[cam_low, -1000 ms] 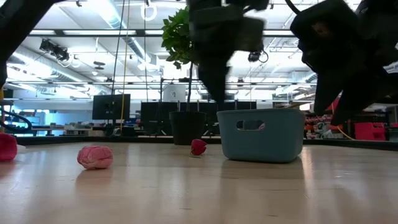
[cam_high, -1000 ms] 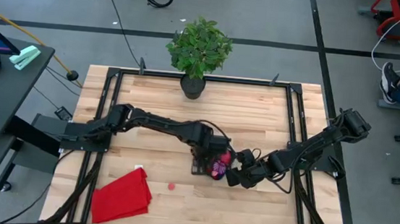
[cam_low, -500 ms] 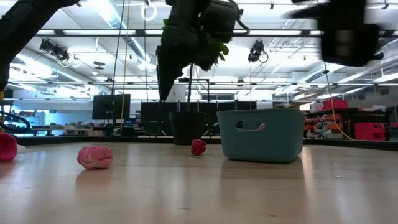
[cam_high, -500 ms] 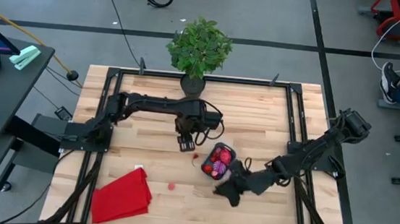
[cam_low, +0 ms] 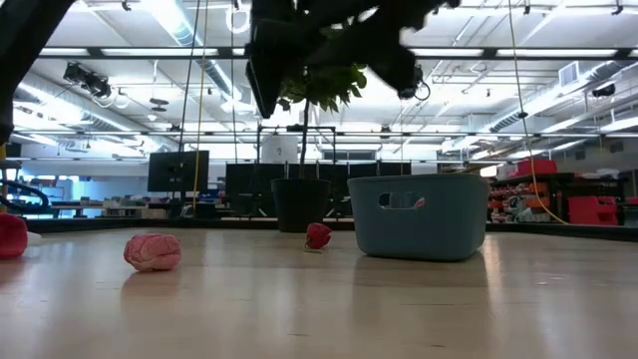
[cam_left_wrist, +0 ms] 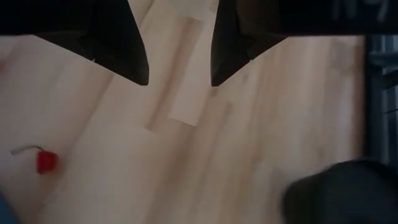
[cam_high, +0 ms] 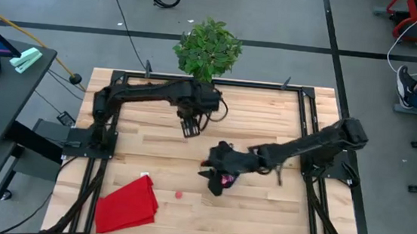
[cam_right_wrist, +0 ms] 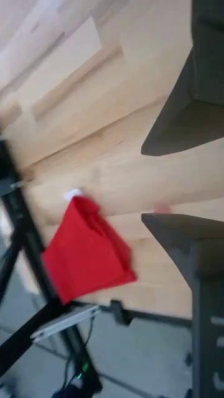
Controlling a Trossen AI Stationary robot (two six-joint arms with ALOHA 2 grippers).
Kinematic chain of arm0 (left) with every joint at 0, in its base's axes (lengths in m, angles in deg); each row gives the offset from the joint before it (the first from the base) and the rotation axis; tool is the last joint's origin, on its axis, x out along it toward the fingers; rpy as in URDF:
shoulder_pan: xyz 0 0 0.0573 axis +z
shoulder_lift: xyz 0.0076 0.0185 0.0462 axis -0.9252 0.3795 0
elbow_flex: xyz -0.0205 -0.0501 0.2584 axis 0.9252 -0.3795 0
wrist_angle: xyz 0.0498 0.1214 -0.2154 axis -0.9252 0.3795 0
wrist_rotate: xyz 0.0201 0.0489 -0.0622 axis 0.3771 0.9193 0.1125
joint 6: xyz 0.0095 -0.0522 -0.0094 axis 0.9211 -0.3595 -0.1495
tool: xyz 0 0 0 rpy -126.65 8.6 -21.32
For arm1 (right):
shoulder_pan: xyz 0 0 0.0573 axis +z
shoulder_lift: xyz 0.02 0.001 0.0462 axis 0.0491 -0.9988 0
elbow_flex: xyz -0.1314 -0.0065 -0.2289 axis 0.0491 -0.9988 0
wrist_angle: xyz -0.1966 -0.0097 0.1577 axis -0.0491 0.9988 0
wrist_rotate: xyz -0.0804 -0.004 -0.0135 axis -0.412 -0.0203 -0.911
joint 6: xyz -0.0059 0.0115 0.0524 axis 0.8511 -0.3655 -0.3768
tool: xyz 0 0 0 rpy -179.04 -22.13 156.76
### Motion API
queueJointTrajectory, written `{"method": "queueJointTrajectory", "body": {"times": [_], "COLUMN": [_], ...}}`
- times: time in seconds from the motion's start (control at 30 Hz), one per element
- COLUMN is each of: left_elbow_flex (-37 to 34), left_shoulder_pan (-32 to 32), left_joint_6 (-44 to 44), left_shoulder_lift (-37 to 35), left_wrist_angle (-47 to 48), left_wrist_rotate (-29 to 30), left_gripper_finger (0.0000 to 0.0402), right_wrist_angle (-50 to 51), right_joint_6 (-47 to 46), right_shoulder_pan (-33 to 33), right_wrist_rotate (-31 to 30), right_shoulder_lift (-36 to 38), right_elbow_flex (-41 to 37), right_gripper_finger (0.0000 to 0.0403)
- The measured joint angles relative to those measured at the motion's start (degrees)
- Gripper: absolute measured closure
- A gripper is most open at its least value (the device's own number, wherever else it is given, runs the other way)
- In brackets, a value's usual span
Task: Pick and placing Produce into tupperware
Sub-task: Put the peach into the bin
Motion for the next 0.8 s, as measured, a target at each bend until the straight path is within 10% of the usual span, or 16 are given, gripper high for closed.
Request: {"method": "queueJointTrajectory", "body": {"times": [0.8], "left_elbow_flex": [0.0], "left_shoulder_pan": [27.4], "left_joint_6": [4.4], "left_shoulder_lift": [-26.3], "left_wrist_angle": [-0.8], "left_wrist_rotate": [4.1], "left_gripper_finger": [0.0226], "right_wrist_angle": [-11.0], "right_joint_6": [17.1], "right_shoulder_pan": [-1.5], "right_wrist_rotate": [20.7], "right_shoulder_lift": [-26.0], "right_elbow_flex": [9.0], "right_gripper_finger": [0.0233]}}
